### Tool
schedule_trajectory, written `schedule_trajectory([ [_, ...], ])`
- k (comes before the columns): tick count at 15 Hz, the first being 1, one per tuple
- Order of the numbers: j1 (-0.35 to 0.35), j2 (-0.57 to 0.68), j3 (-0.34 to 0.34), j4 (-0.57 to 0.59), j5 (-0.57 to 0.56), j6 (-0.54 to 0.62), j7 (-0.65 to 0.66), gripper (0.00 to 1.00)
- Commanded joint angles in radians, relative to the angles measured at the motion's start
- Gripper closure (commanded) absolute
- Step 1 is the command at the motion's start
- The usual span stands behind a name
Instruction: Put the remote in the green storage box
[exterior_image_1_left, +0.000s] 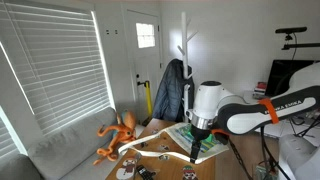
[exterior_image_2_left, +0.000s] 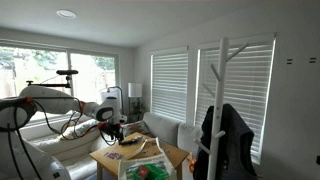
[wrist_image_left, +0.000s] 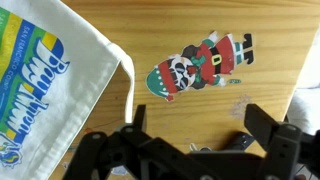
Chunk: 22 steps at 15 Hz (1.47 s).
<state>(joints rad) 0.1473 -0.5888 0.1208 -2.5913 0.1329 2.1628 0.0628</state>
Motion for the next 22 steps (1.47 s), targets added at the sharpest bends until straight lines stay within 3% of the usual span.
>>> schedule_trajectory([
  [1,0.0,0.0,0.0,0.002,-0.001,-0.003,0.0,0.0],
  [2,0.0,0.0,0.0,0.002,-0.001,-0.003,0.0,0.0],
  [4,-0.025,0.078,0.029,0.082,0.025,-0.058,0.14,0.0],
  [7,-0.054,0.178,0.06,0.163,0.015,-0.049,0.296,0.0],
  [11,-0.085,0.395,0.132,0.363,-0.033,-0.078,0.564,0.0],
  [15,-0.04,0.609,0.174,0.564,-0.134,-0.114,0.832,0.0],
  [18,0.014,0.706,0.148,0.641,-0.172,-0.172,0.852,0.0],
  [19,0.017,0.635,0.133,0.558,-0.144,-0.103,0.826,0.0],
  [22,0.032,0.669,0.12,0.575,-0.145,-0.105,0.826,0.0],
])
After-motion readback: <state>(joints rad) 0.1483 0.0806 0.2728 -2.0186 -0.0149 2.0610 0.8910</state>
